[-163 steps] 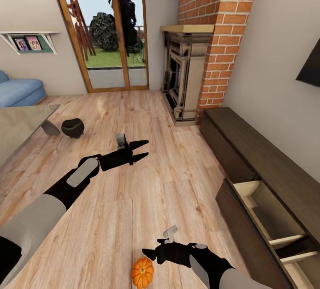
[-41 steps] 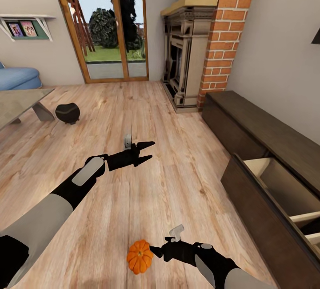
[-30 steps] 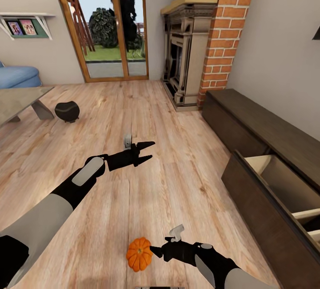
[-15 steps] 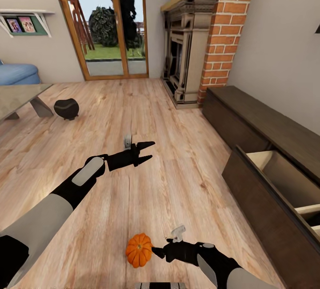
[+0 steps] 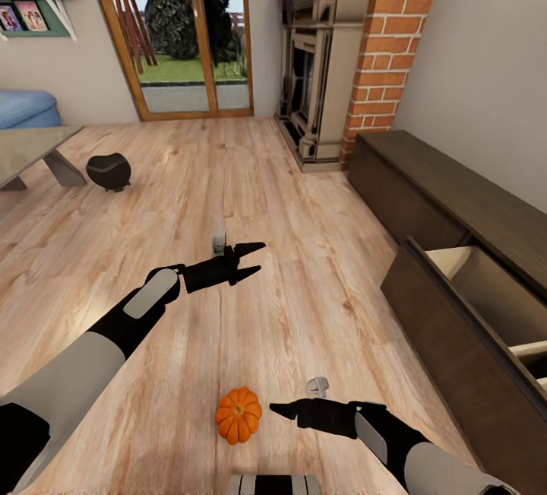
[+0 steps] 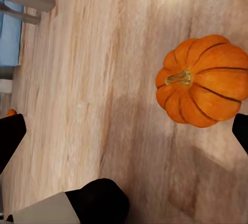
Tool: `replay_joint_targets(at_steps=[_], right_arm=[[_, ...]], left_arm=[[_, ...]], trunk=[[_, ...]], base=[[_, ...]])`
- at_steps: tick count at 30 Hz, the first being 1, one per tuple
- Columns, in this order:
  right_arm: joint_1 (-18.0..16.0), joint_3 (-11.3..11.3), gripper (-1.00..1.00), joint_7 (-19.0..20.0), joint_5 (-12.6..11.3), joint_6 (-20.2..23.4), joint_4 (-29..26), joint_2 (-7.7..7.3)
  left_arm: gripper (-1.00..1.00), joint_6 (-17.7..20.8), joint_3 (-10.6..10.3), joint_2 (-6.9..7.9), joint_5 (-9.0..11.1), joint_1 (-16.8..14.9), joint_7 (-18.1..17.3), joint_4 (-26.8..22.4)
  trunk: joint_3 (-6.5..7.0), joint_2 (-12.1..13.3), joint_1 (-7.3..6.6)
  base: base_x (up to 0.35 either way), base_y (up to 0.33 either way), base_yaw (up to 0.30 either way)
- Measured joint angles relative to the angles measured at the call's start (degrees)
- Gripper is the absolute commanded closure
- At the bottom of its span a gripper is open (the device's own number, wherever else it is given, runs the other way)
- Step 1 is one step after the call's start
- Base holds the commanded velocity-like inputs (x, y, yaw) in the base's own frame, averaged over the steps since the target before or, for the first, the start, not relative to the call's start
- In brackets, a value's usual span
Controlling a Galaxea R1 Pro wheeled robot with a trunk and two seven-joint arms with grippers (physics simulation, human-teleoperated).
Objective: Place each of the two pumpkins and all three candles from the living room inside a cabinet in the living room (use any cabinet), then make sure every cabinet is closed, and position the cauldron so it is next to a table in the living room.
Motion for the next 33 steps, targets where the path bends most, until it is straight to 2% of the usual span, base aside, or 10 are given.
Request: replay_joint_targets(at_steps=[3,4,9,12,17,22,26,33], right_arm=[[0.0,0.0,-1.0,0.2,-0.2,0.0,-1.8,-0.64],[0.0,-0.1,-1.0,0.3,-0.7,0.1,-3.0,-1.2],[0.0,-0.1,-1.0,0.2,-3.9,0.4,-5.9,-2.08],[-0.1,-0.4,-1.0,0.0,-4.7,0.5,-6.4,-3.02],[-0.7,-3.3,-1.0,0.0,-4.8,0.7,-6.5,-3.23],[-0.8,-4.6,-1.0,0.1,-4.9,0.7,-6.5,-3.38],[-0.8,-7.1,-1.0,0.1,-5.0,0.7,-6.2,-3.29],[-0.8,-7.2,-1.0,0.2,-4.5,0.4,-6.7,-3.0]], left_arm=[[-1.0,0.0,0.0,-0.11,0.0,0.0,0.0,0.0],[-1.0,0.0,0.0,-0.17,-0.1,0.0,0.0,0.0],[-1.0,0.0,0.0,-0.23,-0.1,0.0,0.0,0.0],[-1.0,0.0,0.0,-0.3,-0.1,0.0,0.0,0.0],[-1.0,0.0,0.0,-0.32,-0.1,0.0,0.0,0.0],[-1.0,0.0,0.0,-0.35,-0.1,0.0,0.0,0.1],[-1.0,0.0,0.0,-0.47,-0.1,0.0,0.0,0.1],[-1.0,0.0,0.0,-0.58,-0.1,0.0,0.1,0.0]], trunk=[[-0.66,0.0,0.08],[-0.88,-0.1,0.1],[-1.99,-0.1,0.23],[-2.66,-0.2,0.31],[-3.77,-0.2,0.44],[-4.87,-0.3,0.57],[-5.76,-0.3,0.67],[-7.31,-0.4,0.85]], base=[[0.0,0.0,0.0],[0.0,0.0,0.0],[0.0,0.0,0.0],[0.0,0.0,0.0],[0.0,0.0,0.0],[0.0,0.0,0.0],[0.0,0.0,0.0],[0.0,0.0,0.0]])
